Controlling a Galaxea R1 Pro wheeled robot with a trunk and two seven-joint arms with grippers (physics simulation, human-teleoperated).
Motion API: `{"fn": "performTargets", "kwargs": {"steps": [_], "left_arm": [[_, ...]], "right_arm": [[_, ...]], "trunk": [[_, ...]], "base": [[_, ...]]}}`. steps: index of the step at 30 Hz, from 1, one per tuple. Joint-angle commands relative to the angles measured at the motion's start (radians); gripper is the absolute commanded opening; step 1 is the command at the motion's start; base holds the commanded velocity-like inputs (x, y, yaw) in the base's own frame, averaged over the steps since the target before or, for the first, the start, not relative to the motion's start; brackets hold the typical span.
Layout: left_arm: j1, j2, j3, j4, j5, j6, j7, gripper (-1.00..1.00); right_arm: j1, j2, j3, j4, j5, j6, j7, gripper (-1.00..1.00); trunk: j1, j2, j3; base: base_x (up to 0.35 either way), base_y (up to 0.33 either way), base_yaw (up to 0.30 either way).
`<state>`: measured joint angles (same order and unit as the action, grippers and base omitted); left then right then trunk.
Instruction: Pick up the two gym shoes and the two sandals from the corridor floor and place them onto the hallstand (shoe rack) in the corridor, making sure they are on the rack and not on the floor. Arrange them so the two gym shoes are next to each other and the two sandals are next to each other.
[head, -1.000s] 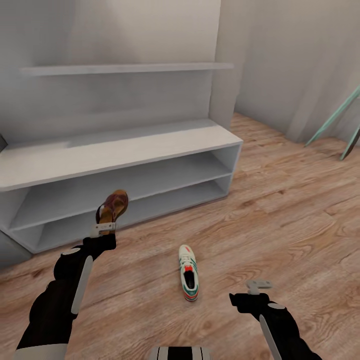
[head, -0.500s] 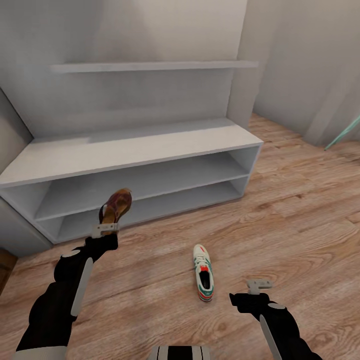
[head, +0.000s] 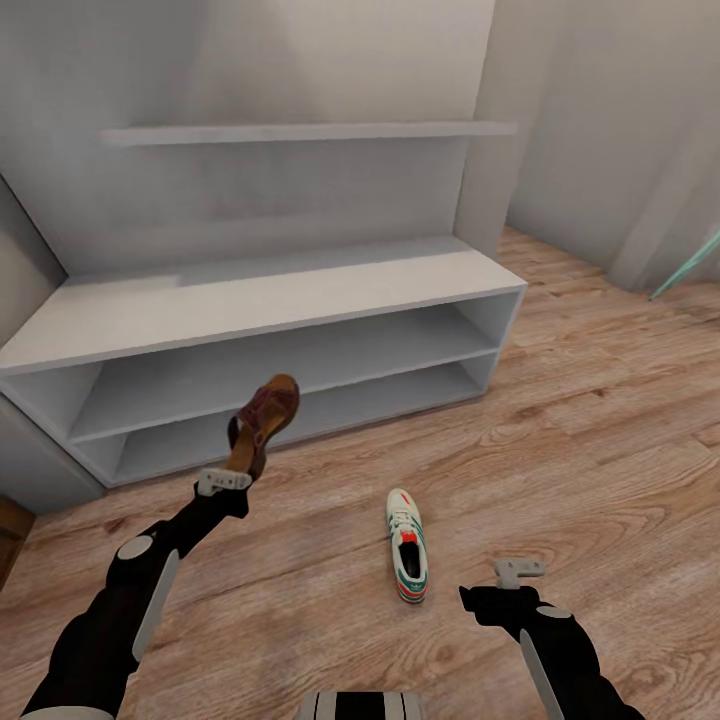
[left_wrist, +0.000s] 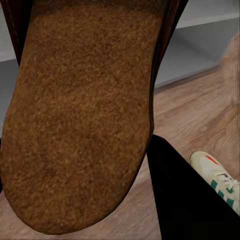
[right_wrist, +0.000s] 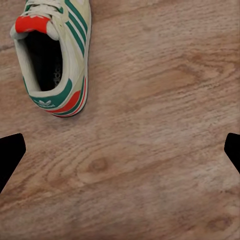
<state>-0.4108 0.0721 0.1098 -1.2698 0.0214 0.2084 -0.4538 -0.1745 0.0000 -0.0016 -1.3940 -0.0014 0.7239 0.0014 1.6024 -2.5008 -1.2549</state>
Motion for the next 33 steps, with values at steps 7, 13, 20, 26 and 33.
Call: {"fn": "performTargets", "kwargs": {"steps": [7,13,20,26,33], "left_arm": [[0.004,0.001,0.008,0.004,0.007,-0.015,-0.015,-1.00],[0.004,0.007,0.020,0.001,0.012,-0.020,-0.006,-1.00],[0.004,0.011,0.018,0.000,0.008,-0.026,-0.006,-1.00],[0.004,0.011,0.016,-0.005,0.008,-0.025,-0.008,-1.00],[0.005,0.012,0.015,-0.006,-0.017,-0.024,-0.011,-1.00]], "right_arm": [[0.004,0.006,0.005,-0.006,0.004,0.010,-0.008,1.00],[0.004,0.006,0.003,-0.015,-0.003,0.033,-0.008,1.00],[0.004,0.006,0.003,-0.014,-0.005,0.031,-0.008,1.00],[0.004,0.006,0.003,-0.014,-0.005,0.031,-0.008,1.00],[0.004,0.006,0.003,-0.014,-0.005,0.031,-0.008,1.00]], "trunk": [[0.000,0.000,-0.001],[0.000,0.000,-0.001],[0.000,0.000,-0.001],[0.000,0.000,-0.001],[0.000,0.000,-0.001]], "base": [[0.000,0.000,0.000],[0.000,0.000,0.000],[0.000,0.011,0.000],[0.000,0.243,0.000],[0.000,0.307,0.000]]}}
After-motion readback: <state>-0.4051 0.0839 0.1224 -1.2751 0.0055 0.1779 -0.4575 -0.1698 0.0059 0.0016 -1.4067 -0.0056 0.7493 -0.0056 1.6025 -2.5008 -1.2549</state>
